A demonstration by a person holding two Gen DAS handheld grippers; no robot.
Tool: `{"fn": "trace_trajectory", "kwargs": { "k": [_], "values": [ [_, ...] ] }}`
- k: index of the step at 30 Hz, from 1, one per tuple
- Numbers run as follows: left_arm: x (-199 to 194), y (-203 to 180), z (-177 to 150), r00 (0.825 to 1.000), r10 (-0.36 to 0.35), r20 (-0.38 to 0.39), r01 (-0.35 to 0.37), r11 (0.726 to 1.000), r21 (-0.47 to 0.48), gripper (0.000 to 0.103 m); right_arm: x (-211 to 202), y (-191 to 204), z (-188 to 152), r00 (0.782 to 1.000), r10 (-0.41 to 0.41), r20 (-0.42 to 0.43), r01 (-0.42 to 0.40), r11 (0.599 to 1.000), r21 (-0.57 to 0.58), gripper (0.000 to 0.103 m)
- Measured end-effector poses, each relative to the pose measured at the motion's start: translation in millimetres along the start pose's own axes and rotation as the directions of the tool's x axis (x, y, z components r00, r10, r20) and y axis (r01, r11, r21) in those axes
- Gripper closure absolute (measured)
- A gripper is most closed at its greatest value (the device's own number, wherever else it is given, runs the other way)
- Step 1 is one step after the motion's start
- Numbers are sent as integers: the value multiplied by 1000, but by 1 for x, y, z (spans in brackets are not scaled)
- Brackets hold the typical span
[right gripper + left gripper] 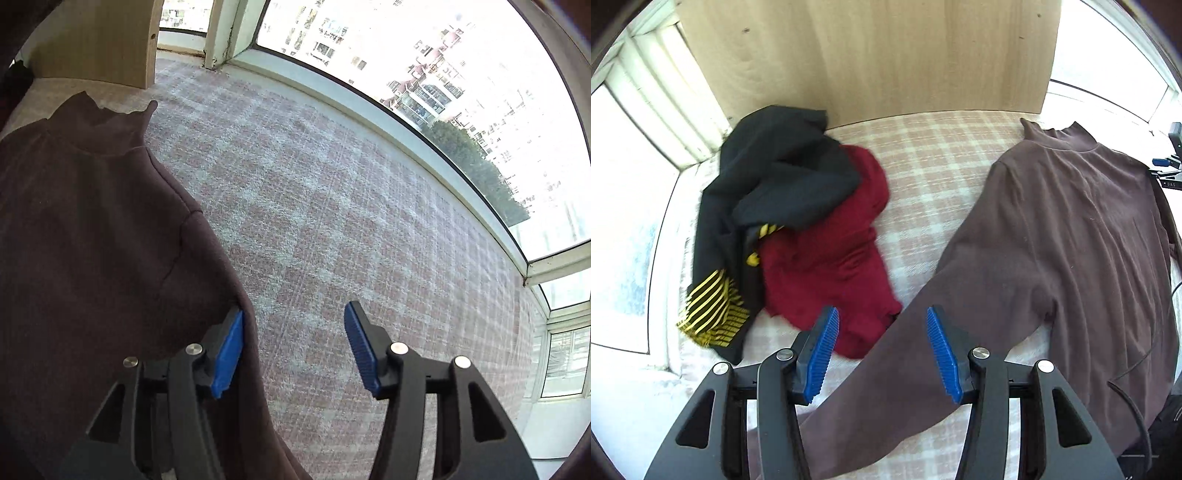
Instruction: Fold clothes
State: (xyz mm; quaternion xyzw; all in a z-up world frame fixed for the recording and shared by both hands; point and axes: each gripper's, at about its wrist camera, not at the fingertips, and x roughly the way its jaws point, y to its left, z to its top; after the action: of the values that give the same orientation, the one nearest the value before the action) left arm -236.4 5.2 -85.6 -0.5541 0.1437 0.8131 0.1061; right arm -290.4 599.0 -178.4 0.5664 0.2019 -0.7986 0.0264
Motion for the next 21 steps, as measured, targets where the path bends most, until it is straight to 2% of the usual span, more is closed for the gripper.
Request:
{"fn": "trace_trajectory", "kwargs": {
  "k": [1, 3, 5, 7, 10, 13, 15, 16, 18, 21],
  "values": [
    [-8, 14, -13, 1000, 23, 0, -23, 1000, -17, 55, 7, -14, 0, 1000, 25, -19, -24, 999, 34, 50],
    [-20, 42, -43, 998, 67, -6, -67, 996, -61, 55, -10, -15, 2, 999, 39, 25, -40, 998, 55, 50],
    [-32, 68, -75, 995, 103, -18, -105, 988, -115, 55, -34, 1, 10, 996, -27, 89, 28, 1000, -5, 50],
    [-37, 92, -105, 991, 126, -39, -130, 978, -162, 54, -61, 19, 18, 982, -91, 165, 103, 993, -63, 48],
    [-38, 114, -145, 983, 168, -78, -181, 964, -193, 54, -52, 20, 40, 978, -191, 81, 195, 980, -46, 44],
    [-35, 127, -177, 979, 184, -86, -199, 957, -211, 54, -71, 30, 44, 993, -63, 103, 64, 998, 1, 44],
    [-29, 134, -191, 982, 169, -85, -183, 961, -208, 54, -103, 63, 42, 983, 79, 168, -72, 996, -48, 44],
    [-24, 137, -195, 982, 167, -88, -181, 963, -201, 54, -114, 85, 46, 974, 127, 188, -110, 989, -99, 44],
    [-15, 144, -201, 983, 158, -93, -173, 966, -190, 54, -119, 144, 62, 960, 195, 200, -152, 965, -213, 44],
    [0, 155, -203, 993, 84, -77, -99, 972, -213, 54, -131, 217, 79, 946, 263, 190, -187, 921, -342, 44]
  ]
}}
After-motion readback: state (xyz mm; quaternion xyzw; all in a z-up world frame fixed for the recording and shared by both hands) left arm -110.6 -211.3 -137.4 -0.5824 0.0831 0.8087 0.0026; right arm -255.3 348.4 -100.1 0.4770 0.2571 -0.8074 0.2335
